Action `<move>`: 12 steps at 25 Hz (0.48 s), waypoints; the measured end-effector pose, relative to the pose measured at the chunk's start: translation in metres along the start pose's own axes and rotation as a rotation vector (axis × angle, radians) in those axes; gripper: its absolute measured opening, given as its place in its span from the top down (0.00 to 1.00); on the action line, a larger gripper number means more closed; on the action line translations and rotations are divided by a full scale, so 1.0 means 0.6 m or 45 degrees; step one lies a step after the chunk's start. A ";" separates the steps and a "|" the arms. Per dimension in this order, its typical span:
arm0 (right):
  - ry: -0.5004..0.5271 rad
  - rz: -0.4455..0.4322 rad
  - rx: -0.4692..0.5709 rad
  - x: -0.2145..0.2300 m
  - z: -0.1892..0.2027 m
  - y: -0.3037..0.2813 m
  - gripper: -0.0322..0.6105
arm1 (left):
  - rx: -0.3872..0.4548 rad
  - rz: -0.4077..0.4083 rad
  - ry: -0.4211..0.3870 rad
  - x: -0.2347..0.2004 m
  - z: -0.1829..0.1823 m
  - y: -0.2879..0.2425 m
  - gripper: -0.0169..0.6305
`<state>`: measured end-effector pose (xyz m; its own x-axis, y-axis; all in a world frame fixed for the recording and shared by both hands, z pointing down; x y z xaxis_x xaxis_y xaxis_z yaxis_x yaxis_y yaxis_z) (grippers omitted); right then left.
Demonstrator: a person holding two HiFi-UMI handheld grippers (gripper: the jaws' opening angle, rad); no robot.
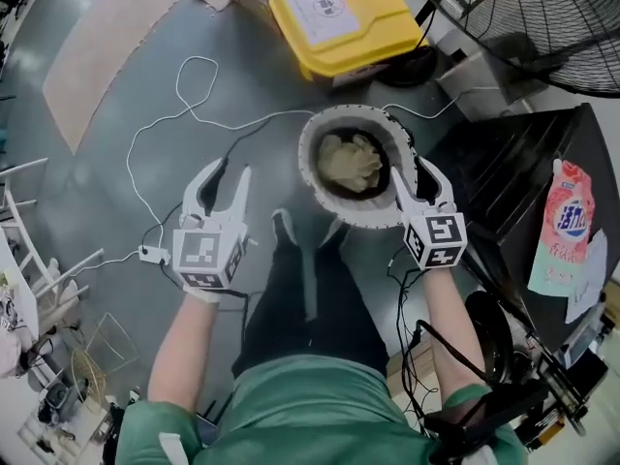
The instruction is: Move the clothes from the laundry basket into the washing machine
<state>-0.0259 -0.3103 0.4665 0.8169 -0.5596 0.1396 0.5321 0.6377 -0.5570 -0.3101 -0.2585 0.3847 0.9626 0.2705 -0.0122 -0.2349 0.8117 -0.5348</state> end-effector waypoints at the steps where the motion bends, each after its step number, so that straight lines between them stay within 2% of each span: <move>1: 0.013 0.001 -0.019 0.001 0.014 -0.018 0.67 | -0.012 0.009 0.001 -0.008 0.018 -0.012 0.75; 12: 0.070 -0.046 -0.221 0.005 0.175 -0.176 0.62 | -0.064 0.089 0.015 -0.068 0.163 -0.109 0.74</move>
<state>-0.0564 -0.3235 0.6116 0.7821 -0.6115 0.1200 0.5107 0.5186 -0.6858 -0.3472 -0.2722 0.5029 0.9457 0.3194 -0.0613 -0.2951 0.7638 -0.5741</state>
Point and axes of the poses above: the fingertips, and each gripper's own axes: y backward along the fingers, x to its right, z out of its underside, the point moved 1 cm from there along y, backward along the fingers, and after that the axes turned 2 degrees about z, right-handed, at the moved point
